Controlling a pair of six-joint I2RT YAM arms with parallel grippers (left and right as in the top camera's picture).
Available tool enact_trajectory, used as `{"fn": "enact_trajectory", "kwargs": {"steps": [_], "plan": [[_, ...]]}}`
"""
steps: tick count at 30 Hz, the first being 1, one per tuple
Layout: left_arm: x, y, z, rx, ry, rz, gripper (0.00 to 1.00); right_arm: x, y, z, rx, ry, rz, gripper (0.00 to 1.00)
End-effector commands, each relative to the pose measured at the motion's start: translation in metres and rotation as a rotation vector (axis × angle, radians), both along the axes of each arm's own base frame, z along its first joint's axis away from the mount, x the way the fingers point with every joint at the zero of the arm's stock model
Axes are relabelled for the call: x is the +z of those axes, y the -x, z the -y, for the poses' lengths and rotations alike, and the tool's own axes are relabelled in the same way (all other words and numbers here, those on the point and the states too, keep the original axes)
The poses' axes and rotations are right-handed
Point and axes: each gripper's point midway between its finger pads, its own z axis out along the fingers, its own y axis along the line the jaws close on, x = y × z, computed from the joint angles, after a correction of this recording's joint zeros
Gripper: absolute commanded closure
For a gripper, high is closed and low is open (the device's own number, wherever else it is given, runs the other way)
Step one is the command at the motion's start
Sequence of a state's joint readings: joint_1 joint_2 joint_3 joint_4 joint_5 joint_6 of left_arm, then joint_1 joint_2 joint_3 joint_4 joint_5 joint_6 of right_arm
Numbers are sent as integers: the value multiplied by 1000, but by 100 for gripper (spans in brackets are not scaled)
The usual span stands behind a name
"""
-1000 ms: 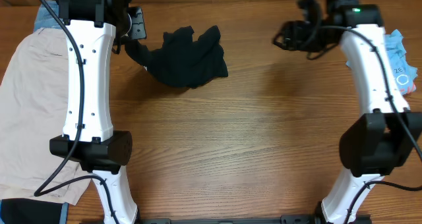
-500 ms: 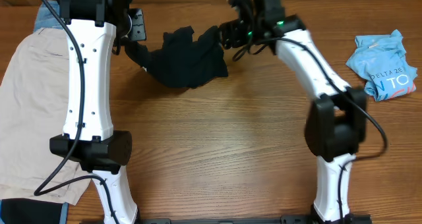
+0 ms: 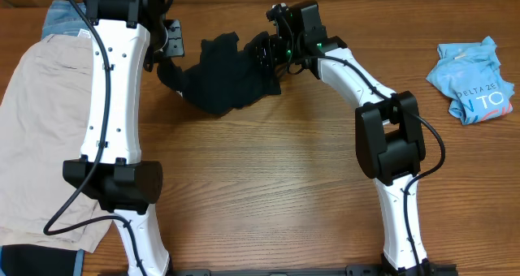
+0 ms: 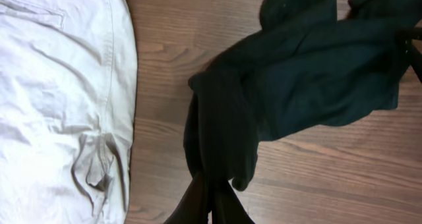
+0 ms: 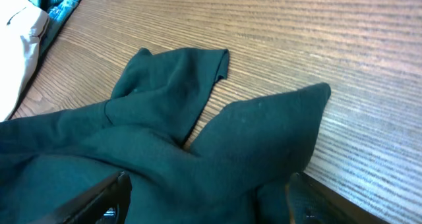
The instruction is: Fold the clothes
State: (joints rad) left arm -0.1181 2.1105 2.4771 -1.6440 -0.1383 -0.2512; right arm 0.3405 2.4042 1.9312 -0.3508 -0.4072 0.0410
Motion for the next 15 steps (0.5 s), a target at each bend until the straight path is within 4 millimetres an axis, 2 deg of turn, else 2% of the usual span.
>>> {"fn": "enact_trajectory", "kwargs": {"steps": [1,5,6,8,10,13,15], "plan": [[8,0,2,-23,-5,29,96,-1,1,-6,-2,-8,-4,27],[8,-1,2,-23,-5,32,96,-13,6,-14,12,0,-23,27],[8,-1,2,-23,-5,31,96,-16,6,-15,13,2,-25,29],[8,-1,2,-23,-5,31,96,-20,6,-15,13,4,-27,41],[8,-1,1,-22,-6,31,96,-20,5,-16,13,1,-22,45],[8,-1,2,-22,-6,31,96,-18,4,-16,12,-1,-14,57],[8,-1,2,-22,-6,32,96,-19,4,-16,12,-1,-16,73]]}}
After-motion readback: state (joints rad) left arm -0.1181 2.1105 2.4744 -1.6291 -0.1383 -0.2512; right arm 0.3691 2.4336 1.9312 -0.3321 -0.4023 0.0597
